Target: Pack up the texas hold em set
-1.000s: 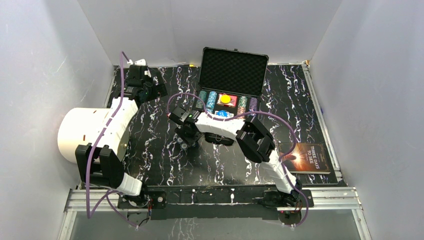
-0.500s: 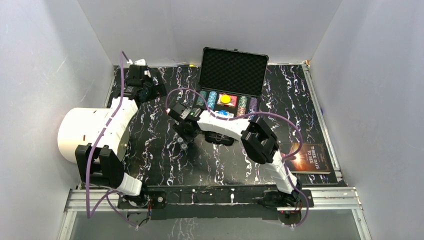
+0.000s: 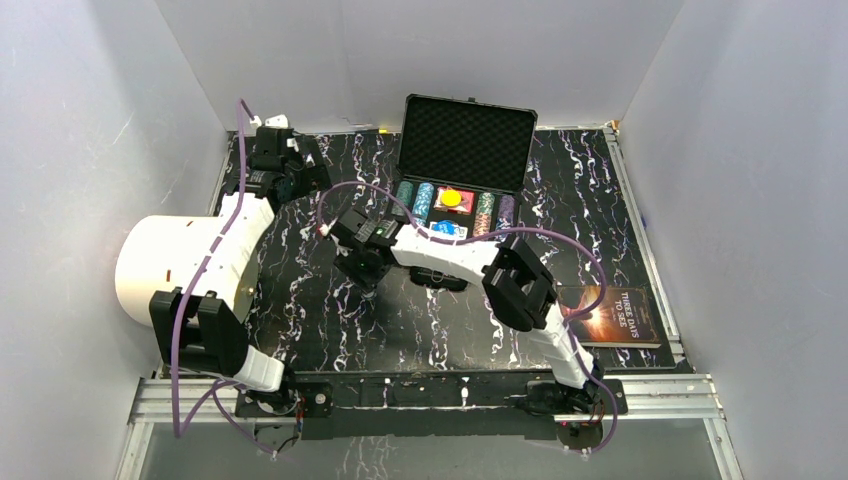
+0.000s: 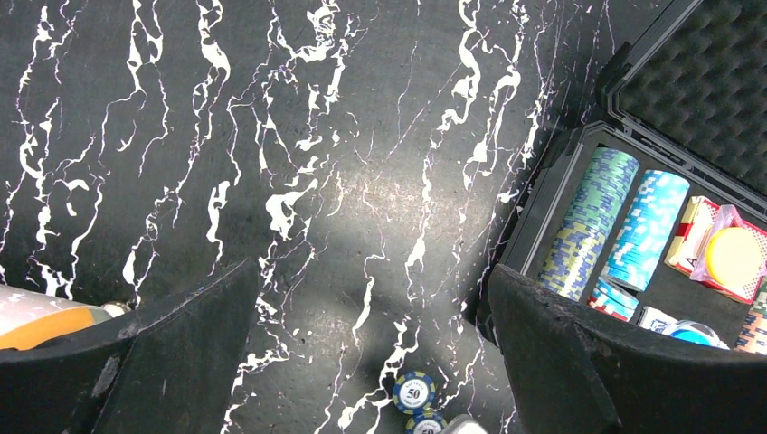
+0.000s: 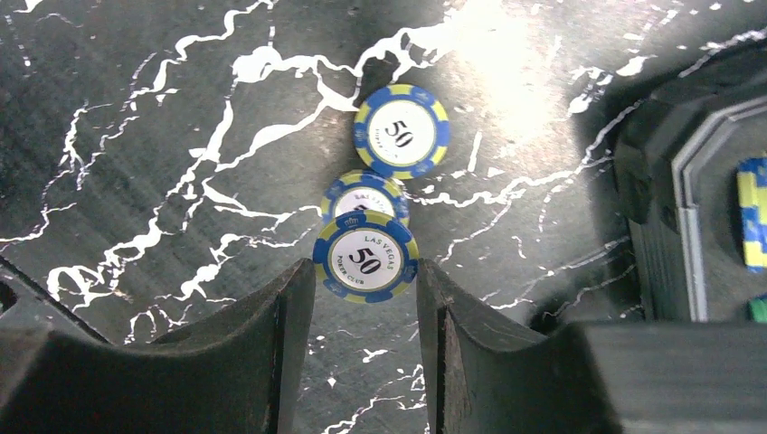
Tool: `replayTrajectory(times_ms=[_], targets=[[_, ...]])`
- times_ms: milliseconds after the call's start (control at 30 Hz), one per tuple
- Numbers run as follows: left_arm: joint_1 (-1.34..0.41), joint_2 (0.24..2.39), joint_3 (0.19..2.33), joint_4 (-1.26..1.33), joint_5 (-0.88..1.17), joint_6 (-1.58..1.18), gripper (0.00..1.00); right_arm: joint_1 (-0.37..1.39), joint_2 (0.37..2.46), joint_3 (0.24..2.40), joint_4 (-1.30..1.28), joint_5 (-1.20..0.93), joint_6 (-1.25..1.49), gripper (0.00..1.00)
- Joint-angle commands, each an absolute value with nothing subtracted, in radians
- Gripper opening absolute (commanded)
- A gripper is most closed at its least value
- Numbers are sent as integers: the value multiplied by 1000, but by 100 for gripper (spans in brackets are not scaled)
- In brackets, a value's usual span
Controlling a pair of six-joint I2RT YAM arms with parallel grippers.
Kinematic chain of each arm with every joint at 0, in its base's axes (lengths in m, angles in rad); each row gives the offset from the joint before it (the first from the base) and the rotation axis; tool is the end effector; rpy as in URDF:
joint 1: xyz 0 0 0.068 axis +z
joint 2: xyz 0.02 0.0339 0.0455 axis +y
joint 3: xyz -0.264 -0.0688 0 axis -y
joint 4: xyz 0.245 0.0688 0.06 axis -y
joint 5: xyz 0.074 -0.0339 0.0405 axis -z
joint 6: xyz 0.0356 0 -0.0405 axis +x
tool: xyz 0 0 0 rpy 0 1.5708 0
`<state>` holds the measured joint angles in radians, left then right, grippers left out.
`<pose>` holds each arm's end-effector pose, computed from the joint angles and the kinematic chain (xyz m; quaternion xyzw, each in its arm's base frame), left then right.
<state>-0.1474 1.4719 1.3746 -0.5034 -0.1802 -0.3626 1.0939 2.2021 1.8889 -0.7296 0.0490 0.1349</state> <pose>0.3309 -0.0427 0.3505 -0.1363 0.8715 -0.0401 0.4694 0.2231 0.4279 0.2136 -0.4395 0.8592 0.1311 0.2268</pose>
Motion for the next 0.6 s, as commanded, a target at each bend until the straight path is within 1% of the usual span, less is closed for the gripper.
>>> replayTrajectory(times_ms=[0, 167, 367, 567], targets=[[-143, 1472, 1416, -526, -182, -360, 99, 1108, 2229, 1942, -698, -10, 85, 52], [-142, 1477, 1417, -526, -178, -359, 98, 1114, 2264, 1948, -701, -6, 88, 52], [-143, 1484, 1417, -526, -170, -361, 99, 1115, 2285, 1945, -697, 78, 108, 52], [-143, 1488, 1419, -525, -169, -362, 98, 1115, 2287, 1945, -694, 103, 119, 56]])
